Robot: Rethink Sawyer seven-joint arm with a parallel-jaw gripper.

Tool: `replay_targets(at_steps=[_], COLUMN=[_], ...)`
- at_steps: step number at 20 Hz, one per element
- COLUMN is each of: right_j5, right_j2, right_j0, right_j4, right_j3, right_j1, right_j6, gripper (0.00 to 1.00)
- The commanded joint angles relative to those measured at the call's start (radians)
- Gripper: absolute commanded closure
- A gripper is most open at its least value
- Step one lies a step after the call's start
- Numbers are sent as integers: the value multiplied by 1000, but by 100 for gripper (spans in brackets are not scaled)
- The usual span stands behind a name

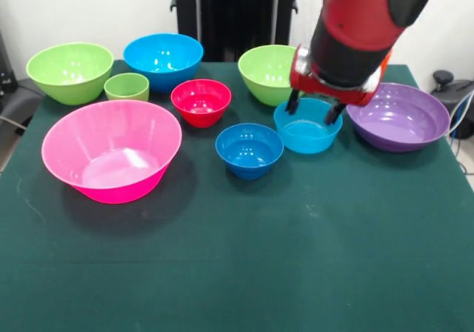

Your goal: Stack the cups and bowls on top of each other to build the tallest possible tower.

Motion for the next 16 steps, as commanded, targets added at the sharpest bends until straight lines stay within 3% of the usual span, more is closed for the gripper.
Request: replay_targets(at_steps=[1,8,16], right_j5=[39,23,-25], right_j2=[31,12,15], right_j0=[50,95,148], right_j4=[52,96,140], right_j3=[171,257,308], right_j1=[-63,-115,-123], right_j6=[263,306,392], gripper=[0,0,0])
